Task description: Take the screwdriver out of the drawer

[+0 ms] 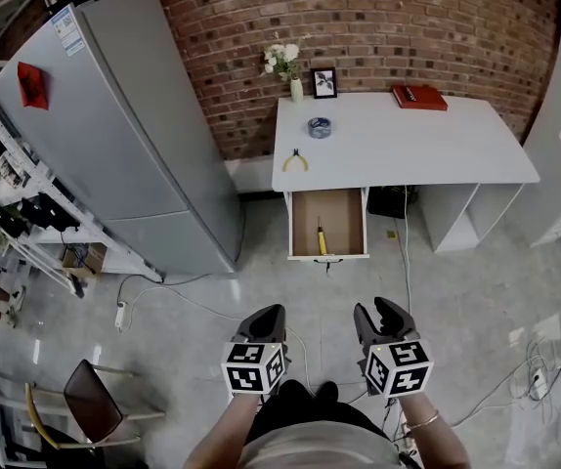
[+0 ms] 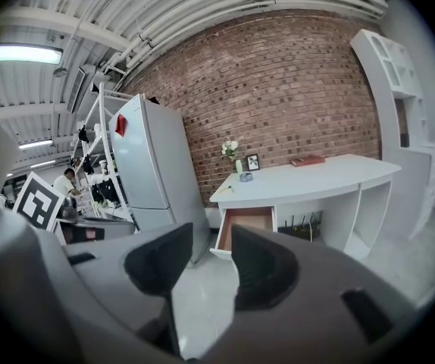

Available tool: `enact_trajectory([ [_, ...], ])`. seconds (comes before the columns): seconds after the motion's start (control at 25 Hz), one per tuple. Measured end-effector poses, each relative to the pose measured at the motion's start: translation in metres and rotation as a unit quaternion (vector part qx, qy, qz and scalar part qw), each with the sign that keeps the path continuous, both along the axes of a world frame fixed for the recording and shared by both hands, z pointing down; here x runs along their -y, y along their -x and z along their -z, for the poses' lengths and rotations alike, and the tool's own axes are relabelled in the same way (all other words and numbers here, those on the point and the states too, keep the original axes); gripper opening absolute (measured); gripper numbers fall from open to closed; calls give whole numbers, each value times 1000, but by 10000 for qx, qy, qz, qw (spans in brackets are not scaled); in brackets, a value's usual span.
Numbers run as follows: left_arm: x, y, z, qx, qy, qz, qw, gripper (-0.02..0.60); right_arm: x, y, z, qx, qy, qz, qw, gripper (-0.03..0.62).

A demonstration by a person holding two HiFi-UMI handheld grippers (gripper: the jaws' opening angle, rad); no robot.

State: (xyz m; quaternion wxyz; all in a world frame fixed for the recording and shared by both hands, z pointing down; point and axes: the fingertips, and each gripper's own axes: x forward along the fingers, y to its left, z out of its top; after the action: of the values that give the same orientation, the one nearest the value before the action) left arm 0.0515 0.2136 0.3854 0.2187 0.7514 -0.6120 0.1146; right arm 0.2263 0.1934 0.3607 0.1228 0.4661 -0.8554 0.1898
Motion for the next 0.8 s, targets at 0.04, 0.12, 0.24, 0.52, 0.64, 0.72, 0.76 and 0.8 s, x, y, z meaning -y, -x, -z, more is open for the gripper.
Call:
enact_trajectory([
  [0.04,0,0,1,4,-6,-3,10000,-6,-1,0,0,-4,18,15,10000,149],
  [0.12,0,-1,3,12,-8,-19,10000,-6,-3,2,0,-5,62,56,10000,168],
  [0.24,0,0,4,18,-3,-46,10000,-6,-5,4,0,-21,101,96,9999,190],
  [0.52,4,-7,5,9,-55,-61,10000,-6,-5,-4,-5,-94,151,96,9998,232],
  [0.64,7,-9,7,7,-75,-59,10000,-6,-3,-3,-8,-75,207,96,9997,233],
  [0.72,8,-7,5,8,-65,-49,10000,-6,-2,1,-11,-53,251,125,9996,233],
  [0.76,9,-6,4,7,-53,-44,10000,-6,-1,4,-13,-46,270,144,9995,233],
  [0.8,10,-4,2,5,-38,-40,10000,-6,1,7,-14,-43,289,163,9994,233],
])
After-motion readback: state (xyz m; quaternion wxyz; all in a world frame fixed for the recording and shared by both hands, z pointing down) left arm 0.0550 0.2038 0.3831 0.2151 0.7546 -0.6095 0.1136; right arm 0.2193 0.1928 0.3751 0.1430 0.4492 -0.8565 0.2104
